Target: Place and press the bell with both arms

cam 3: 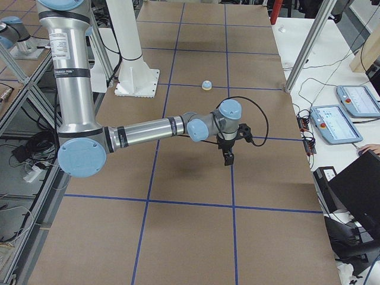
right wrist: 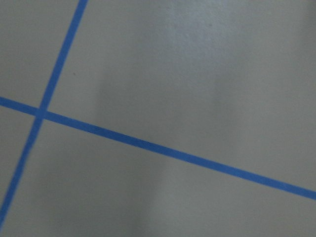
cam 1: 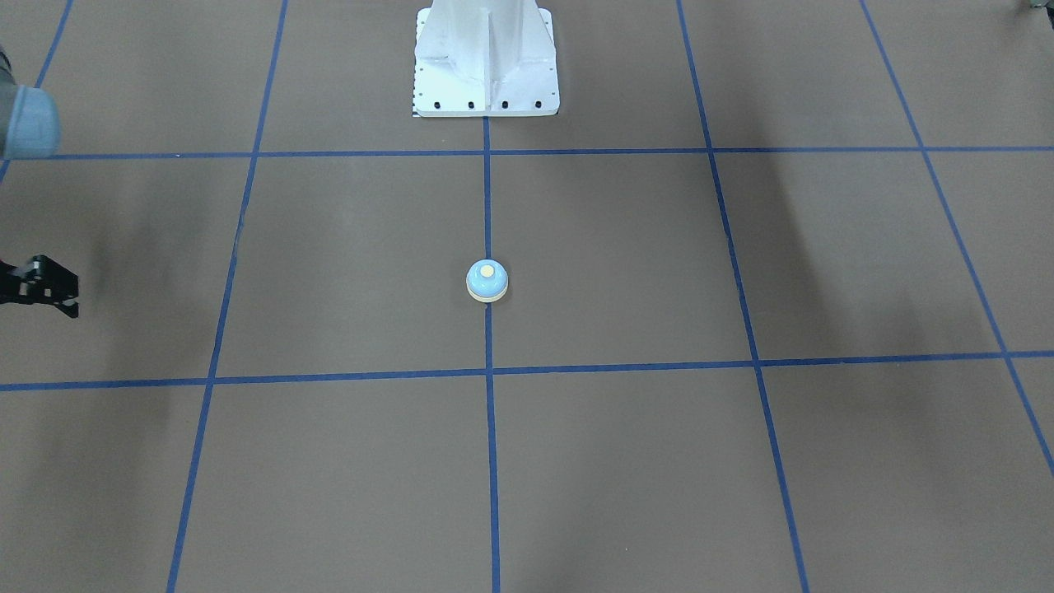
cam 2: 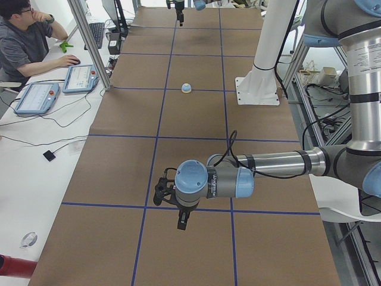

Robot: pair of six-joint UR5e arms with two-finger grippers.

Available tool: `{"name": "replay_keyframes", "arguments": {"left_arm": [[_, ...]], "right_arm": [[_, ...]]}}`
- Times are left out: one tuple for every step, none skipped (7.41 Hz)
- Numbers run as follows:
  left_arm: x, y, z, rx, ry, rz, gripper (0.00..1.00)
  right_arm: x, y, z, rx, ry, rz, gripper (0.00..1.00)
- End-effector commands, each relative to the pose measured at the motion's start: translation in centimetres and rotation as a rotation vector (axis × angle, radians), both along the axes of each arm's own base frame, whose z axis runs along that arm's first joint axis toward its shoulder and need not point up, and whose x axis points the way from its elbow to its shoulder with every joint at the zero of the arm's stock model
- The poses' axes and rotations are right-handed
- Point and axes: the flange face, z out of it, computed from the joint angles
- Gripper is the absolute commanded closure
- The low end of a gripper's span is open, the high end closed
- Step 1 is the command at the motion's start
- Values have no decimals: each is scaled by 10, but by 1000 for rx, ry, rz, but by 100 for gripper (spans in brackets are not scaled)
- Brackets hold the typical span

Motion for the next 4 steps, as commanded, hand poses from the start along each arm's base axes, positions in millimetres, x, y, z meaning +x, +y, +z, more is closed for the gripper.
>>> {"name": "replay_keyframes", "arguments": {"left_arm": [[0, -1, 0, 1, -1, 1, 0], [1, -1, 1, -1, 0, 3, 0], [0, 0, 1, -2, 0, 1, 0], [0, 0, 3, -9, -1, 1, 0]], "right_arm": [[97, 47, 60, -17, 23, 48, 0], [133, 66, 80, -22, 34, 56, 0], [169, 78, 82, -76, 32, 133, 0], [173, 79, 70, -135, 32, 142, 0]]}}
